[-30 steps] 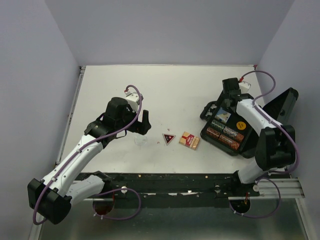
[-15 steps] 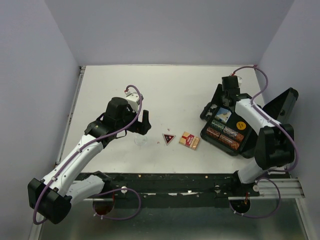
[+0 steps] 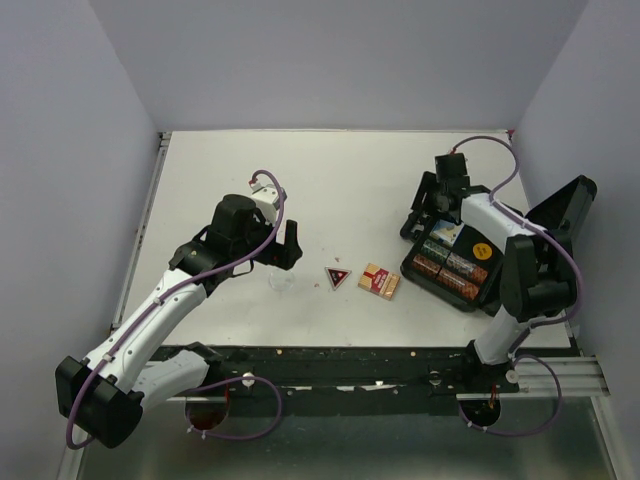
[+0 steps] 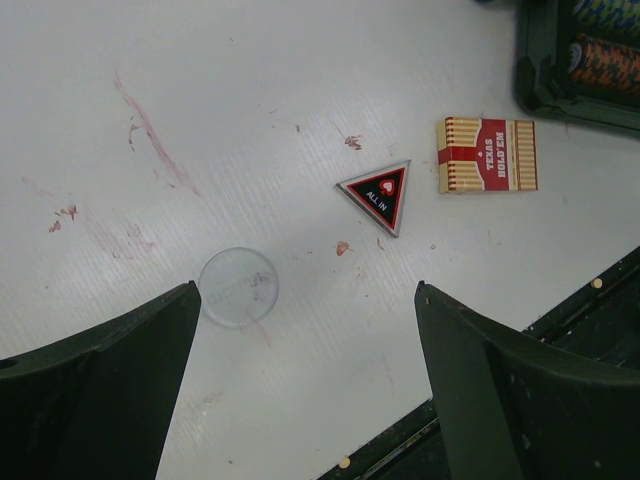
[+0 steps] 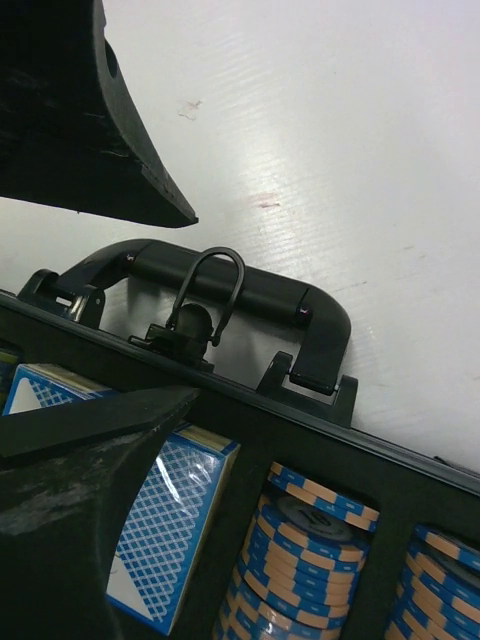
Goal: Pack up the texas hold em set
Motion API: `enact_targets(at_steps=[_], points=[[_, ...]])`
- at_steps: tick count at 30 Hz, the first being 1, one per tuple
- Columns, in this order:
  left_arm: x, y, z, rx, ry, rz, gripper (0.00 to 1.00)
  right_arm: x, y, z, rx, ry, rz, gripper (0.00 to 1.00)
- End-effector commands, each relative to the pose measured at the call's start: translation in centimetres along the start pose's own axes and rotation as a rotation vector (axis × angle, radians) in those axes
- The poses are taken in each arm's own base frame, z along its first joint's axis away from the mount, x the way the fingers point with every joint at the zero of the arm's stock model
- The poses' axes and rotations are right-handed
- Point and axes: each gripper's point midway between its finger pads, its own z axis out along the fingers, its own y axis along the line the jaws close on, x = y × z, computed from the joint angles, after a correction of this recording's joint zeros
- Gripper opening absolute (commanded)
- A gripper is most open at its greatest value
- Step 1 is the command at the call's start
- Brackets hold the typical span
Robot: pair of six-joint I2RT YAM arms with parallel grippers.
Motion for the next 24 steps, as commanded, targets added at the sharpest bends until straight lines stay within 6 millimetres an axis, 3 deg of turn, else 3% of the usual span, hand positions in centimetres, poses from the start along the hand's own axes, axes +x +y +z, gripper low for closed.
enact_targets(at_steps=[1,6,10,12,16,20,24], points=[[-0.1,-0.1,0.2,0.012,-0.004,-0.008,0.96,1.3,-1.7,0.9,0.131,0.058,-0.013,0.73],[0.0,-0.1,0.2,0.011,-0.002,-0.009,0.96,3.0,-4.6,1.0,0.274,0.081,-0.008,0.74],[0.0,-0.1,0.2,0.013,0.000,-0.009,0.96,4.8,-5.3,1.6,0.290,0.111,-0.016,0.77],[0.1,-0.1,0.3,0.014,0.001,-0.009,0.96,5.0,-5.0,1.9,0.264,0.112,-0.021,0.84],[0.0,-0.1,0.3,0.012,0.003,-0.010,0.96,3.2,-2.9,1.4,0.167,0.089,-0.029,0.94],[0.1,0.0,0.3,0.009,0.004,-0.008,0.96,0.6,-1.0,-0.2,0.088,0.047,-0.040,0.96],[0.1,0.1,0.3,0.003,-0.001,-0.008,0.96,-1.4,-0.3,-2.2,0.058,-0.004,-0.038,0.97]])
